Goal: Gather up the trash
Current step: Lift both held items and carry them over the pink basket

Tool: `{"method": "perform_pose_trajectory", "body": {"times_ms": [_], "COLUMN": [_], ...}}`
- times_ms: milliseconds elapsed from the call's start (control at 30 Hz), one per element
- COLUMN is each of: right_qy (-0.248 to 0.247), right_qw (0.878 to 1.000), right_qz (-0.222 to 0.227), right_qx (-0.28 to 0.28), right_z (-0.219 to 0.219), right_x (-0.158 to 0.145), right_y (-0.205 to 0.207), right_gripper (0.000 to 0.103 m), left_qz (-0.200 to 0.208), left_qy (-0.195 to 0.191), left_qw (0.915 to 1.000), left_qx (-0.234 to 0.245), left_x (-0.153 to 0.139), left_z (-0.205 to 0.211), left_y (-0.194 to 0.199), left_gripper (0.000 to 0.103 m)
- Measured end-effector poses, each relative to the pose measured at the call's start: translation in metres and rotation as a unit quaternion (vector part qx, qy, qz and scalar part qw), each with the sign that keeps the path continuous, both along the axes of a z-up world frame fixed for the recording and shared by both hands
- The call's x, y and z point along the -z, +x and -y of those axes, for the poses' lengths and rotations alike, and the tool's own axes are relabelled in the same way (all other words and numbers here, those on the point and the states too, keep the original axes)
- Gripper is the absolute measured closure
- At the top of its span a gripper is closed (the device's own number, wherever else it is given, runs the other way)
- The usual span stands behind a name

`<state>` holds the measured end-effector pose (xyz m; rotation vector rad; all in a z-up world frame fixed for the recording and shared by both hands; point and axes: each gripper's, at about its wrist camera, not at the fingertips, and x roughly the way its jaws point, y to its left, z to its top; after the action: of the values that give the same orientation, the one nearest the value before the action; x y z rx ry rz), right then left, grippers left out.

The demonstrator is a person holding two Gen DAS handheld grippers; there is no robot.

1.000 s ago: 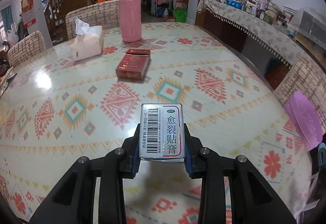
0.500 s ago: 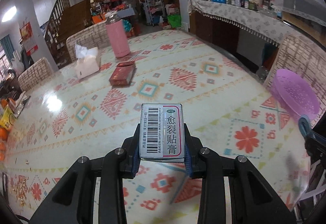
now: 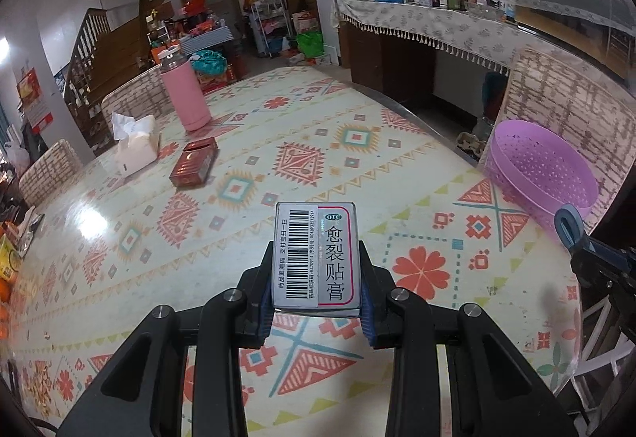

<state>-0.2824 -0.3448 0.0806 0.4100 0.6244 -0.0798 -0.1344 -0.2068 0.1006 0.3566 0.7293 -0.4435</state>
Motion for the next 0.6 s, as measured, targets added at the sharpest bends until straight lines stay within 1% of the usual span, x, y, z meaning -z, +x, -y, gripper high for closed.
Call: {"method": "perform_pose_trajectory", "body": {"times_ms": [300, 600], "right_qy": [0.006, 0.014], "right_qw": [1.0, 1.0], "right_qz": [0.006, 0.009], "right_qx": [0.004, 0.019], "right_z": [0.008, 0.026], "right_x": [-0.001, 0.0], "right_y": [-0.001, -0.007], "right_gripper": [0.074, 0.074], "left_qz": [-0.003, -0.008], "left_qy": [0.006, 0.01], "left_qw": [0.9999, 0.9995], "left_qx": [0.011, 0.029], "left_x": [0.002, 0.002], "left_z": [0.014, 0.035], "left_y": [-0.003, -0.008], "left_gripper": [0.07, 0.07]}}
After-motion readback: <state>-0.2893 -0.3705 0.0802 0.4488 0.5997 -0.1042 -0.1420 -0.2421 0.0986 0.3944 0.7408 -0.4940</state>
